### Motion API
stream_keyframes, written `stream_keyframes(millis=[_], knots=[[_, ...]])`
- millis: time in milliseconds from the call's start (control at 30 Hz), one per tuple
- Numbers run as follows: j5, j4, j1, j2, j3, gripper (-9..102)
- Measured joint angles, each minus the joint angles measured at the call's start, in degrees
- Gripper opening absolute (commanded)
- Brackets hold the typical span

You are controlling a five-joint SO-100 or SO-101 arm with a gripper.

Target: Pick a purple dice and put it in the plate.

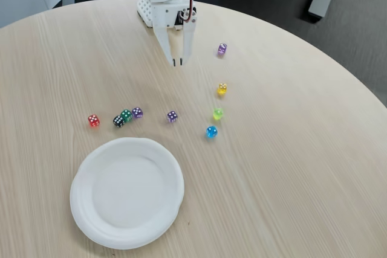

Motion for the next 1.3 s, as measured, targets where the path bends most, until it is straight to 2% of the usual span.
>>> stream_keyframes(millis=[667, 933, 1300], knots=[[0.0, 0.0, 0.0, 0.0, 0.0, 5], [0.0, 0.0, 0.09, 0.0, 0.0, 0], [5.89, 0.0, 0.0, 0.0, 0.0, 0]])
